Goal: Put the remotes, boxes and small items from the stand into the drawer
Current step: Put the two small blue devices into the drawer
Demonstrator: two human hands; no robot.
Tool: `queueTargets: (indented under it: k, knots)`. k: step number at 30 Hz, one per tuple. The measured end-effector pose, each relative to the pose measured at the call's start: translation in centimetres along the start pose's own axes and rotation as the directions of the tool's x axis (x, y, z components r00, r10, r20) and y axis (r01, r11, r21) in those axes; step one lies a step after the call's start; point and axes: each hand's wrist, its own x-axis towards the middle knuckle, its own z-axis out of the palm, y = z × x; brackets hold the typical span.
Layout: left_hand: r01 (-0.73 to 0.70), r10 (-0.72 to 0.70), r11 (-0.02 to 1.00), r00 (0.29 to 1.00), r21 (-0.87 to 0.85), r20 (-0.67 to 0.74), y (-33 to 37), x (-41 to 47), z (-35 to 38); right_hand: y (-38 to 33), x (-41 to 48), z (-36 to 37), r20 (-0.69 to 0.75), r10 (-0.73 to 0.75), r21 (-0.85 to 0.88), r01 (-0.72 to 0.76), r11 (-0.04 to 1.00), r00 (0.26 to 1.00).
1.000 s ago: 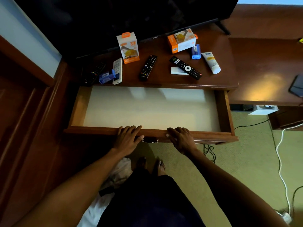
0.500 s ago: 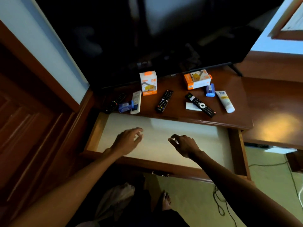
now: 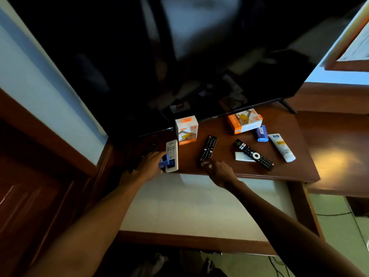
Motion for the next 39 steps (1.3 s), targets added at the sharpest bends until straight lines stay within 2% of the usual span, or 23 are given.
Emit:
queueTargets:
  k: [5,7,9,12,16,19,23,26,29,34,39]
  knots:
    - [-0.102,0.101,0.994,0.995,-0.038,-0.027,-0.2,2.0,-1.2,1.4,1.5,-1.5,-0.077,0.066,0.085,-0.06,0.995,0.995]
    - [-0.185,0.179,0.98,0.981,-0.072,-0.076,1.5,2.8,-2.2,2.8,2.0,-2.6,-0.13,0.118,0.126,-0.102,0.987,0.984]
    - [-0.295,0.281,0.95,0.951,-0.105,-0.131,4.7,3.5,-2.8,4.8,2.3,-3.8,-0.232,0.199,0.177,-0.16,0.971,0.952]
    - [-0.399,0.379,0.895,0.916,-0.201,-0.129,10.1,4.8,-2.6,7.9,2.4,-5.7,-0.34,0.327,0.274,-0.24,0.931,0.882]
    - [-0.405,0.386,0.856,0.914,-0.321,-0.125,17.5,8.5,-1.2,13.3,3.8,-9.1,-0.34,0.508,0.436,-0.346,0.831,0.792]
    - [-0.376,0.344,0.844,0.927,-0.383,-0.152,22.1,11.7,-0.5,16.8,6.5,-12.1,-0.293,0.542,0.375,-0.427,0.823,0.787]
    - [-0.344,0.275,0.849,0.936,-0.4,-0.221,25.9,15.6,0.5,21.0,10.5,-15.1,-0.118,0.45,0.181,-0.426,0.886,0.885]
    - [-0.305,0.221,0.865,0.945,-0.398,-0.242,26.7,17.6,1.3,23.7,13.1,-16.1,0.057,0.333,-0.041,-0.331,0.943,0.941]
    - [-0.279,0.189,0.875,0.949,-0.395,-0.252,26.9,18.7,2.0,25.2,14.4,-16.8,0.158,0.239,-0.19,-0.208,0.959,0.958]
    - [-0.197,0.117,0.914,0.965,-0.354,-0.237,27.4,18.8,3.3,26.5,14.4,-16.3,0.103,0.118,-0.196,-0.096,0.976,0.988]
    - [-0.134,0.059,0.93,0.974,-0.343,-0.22,28.3,18.6,3.7,27.2,11.9,-16.5,0.017,0.116,-0.2,-0.111,0.974,0.993]
